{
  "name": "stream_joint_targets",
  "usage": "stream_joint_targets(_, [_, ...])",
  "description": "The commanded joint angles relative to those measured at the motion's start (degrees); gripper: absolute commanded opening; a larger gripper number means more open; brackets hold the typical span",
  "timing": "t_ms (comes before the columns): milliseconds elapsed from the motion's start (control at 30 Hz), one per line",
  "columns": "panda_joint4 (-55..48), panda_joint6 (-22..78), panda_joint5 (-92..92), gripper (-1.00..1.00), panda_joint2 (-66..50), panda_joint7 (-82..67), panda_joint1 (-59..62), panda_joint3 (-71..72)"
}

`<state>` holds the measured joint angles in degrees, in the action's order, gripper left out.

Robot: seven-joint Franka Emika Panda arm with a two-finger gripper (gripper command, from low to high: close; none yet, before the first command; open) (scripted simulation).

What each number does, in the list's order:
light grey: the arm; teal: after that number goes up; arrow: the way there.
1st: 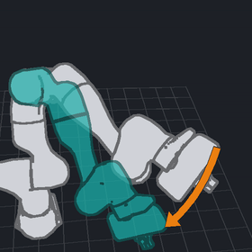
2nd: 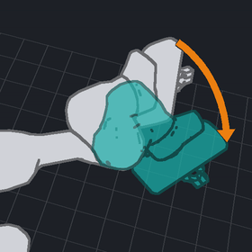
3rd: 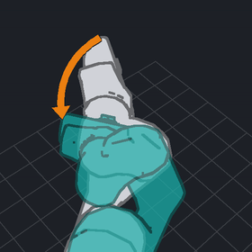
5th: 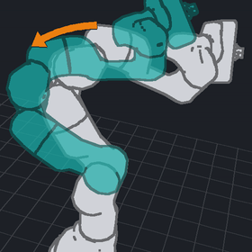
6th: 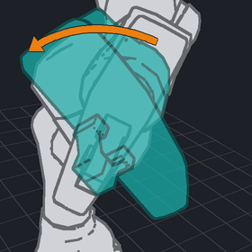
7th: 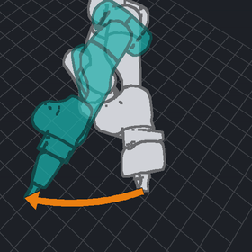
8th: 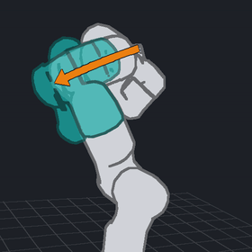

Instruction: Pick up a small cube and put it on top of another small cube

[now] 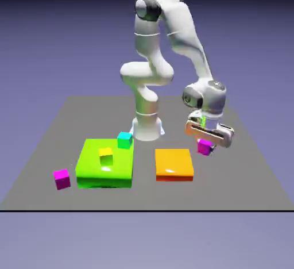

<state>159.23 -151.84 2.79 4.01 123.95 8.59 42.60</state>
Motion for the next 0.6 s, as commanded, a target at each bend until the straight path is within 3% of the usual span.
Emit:
stream_joint_targets(0, [0.6,1.4,-1.1,-1.00,2.1,-0.4,1.0,-1.2])
stream_joint_targets(567, [10.3,24.8,-19.5,-1.00,37.4,-7.0,25.3,-21.7])
